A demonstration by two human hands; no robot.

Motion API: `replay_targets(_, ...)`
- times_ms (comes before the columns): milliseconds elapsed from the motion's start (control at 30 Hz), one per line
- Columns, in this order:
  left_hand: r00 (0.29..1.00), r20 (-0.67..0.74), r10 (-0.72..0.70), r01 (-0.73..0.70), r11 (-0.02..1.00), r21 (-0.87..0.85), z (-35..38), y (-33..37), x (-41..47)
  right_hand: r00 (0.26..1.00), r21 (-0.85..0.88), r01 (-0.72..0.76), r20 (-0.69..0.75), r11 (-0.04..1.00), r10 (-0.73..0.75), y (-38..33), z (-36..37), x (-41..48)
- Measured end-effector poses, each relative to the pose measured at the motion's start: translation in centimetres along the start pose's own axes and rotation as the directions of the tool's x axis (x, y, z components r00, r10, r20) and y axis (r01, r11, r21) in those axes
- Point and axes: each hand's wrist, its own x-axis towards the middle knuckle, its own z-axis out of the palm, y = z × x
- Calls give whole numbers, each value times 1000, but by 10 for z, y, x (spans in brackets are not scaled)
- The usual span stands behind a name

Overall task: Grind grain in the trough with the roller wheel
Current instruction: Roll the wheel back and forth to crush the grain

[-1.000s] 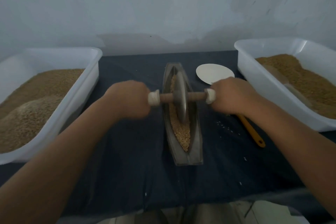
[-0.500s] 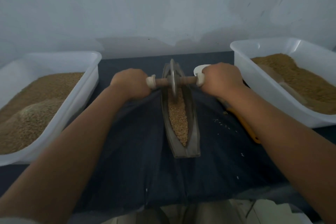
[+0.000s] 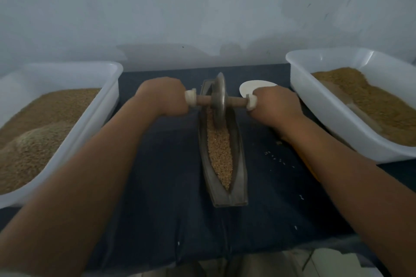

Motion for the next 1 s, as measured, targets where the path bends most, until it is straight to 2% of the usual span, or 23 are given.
replay_targets(100, 999, 0, 40, -40, 999, 18, -2, 6, -13, 972, 46, -40, 235, 998, 28, 5, -7, -8)
replay_targets(167, 988, 127, 90, -83, 995, -55, 6, 4, -42, 944, 19, -7, 330, 1000, 1, 13, -15, -30)
replay_targets(233, 960, 251, 124, -84, 983, -166, 19, -3, -74, 951, 21, 73, 300, 997, -76, 15, -27, -55)
replay_targets(267, 958, 257, 124, -77, 979, -188, 25, -6, -84, 952, 35, 97, 287, 995, -102, 15, -31, -63)
replay_targets(333, 979, 180, 99, -70, 984, -161, 32, -6, -85, 948, 29, 117, 295, 993, -120, 14, -31, -61)
replay_targets(400, 996, 69, 55, -47, 993, -106, 28, -2, -63, 952, 10, 61, 301, 998, -61, 10, -25, -38)
replay_targets(500, 998, -64, -31, 30, 999, -15, 10, 2, -17, 984, 19, -20, 178, 1000, 16, 0, -13, -6)
replay_targets(567, 995, -93, -31, 33, 999, 25, 2, 3, 0, 994, 10, -33, 108, 999, 31, -2, -8, -1)
replay_targets(633, 998, -65, 11, -8, 999, 47, -1, 6, -6, 977, 33, -78, 204, 996, 69, 0, -8, -11)
replay_targets(700, 997, 28, 66, -66, 998, -5, 5, 5, -33, 958, 18, -51, 282, 999, 44, 7, -13, -32)
replay_targets(800, 979, 172, 112, -86, 984, -155, 25, -2, -84, 975, 14, 101, 200, 995, -102, 11, -33, -68)
replay_targets(867, 982, 163, 97, -63, 977, -206, 34, -4, -98, 971, 27, 146, 189, 989, -148, 12, -37, -70)
replay_targets(933, 993, 101, 66, -46, 982, -185, 36, -2, -84, 968, 23, 133, 210, 991, -135, 11, -32, -55)
replay_targets(1000, 1000, 0, 15, -15, 993, -113, 31, 1, -55, 987, 20, 99, 123, 995, -101, 5, -22, -32)
